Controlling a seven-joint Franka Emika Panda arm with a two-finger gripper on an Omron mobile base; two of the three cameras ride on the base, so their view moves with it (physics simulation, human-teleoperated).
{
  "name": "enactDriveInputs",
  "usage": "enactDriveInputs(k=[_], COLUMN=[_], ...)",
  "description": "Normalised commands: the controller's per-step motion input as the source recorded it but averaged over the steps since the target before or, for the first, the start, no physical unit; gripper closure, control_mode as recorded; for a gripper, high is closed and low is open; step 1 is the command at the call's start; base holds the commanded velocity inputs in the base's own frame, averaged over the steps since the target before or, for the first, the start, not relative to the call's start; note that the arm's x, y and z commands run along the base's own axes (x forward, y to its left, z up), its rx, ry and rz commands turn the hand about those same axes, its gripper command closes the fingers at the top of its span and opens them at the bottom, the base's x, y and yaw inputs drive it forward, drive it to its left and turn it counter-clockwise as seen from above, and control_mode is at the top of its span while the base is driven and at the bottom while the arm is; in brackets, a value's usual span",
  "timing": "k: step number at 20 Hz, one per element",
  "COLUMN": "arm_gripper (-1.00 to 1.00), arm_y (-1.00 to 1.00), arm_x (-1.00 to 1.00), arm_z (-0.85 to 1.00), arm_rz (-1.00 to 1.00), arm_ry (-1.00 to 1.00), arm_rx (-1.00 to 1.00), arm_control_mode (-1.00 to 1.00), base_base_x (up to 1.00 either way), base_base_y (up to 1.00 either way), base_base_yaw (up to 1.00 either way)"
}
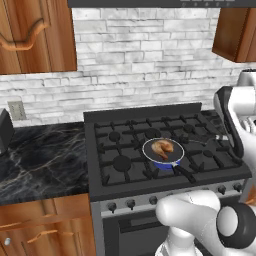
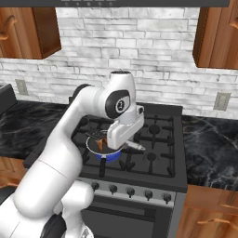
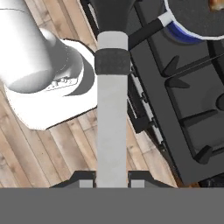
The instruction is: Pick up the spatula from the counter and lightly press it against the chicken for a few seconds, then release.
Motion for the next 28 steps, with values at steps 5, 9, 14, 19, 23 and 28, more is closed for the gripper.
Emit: enactDriveInputs(k=[5, 9, 14, 19, 23, 28], arm_gripper=[1.0, 1.0, 1.0, 1.0, 1.0, 1.0], arm_y=[0.0, 0.0, 0.0, 0.01, 0.03, 0.08], arm_x=[0.37, 0.22, 0.05, 0.05, 0.05, 0.09], arm_z=[-0.17, -0.16, -0.1, -0.08, 0.0, 0.0], arm_rz=[0.07, 0.03, 0.0, 0.0, 0.0, 0.0], arm_ry=[0.03, 0.02, 0.0, 0.0, 0.0, 0.0], arm_rx=[0.0, 0.0, 0.0, -0.01, -0.02, -0.04], arm_control_mode=[-1.0, -1.0, -1.0, -1.0, -1.0, -1.0], base_base_x=[0.0, 0.0, 0.0, 0.0, 0.0, 0.0], base_base_y=[0.0, 0.0, 0.0, 0.0, 0.0, 0.0], base_base_yaw=[0.0, 0.0, 0.0, 0.0, 0.0, 0.0])
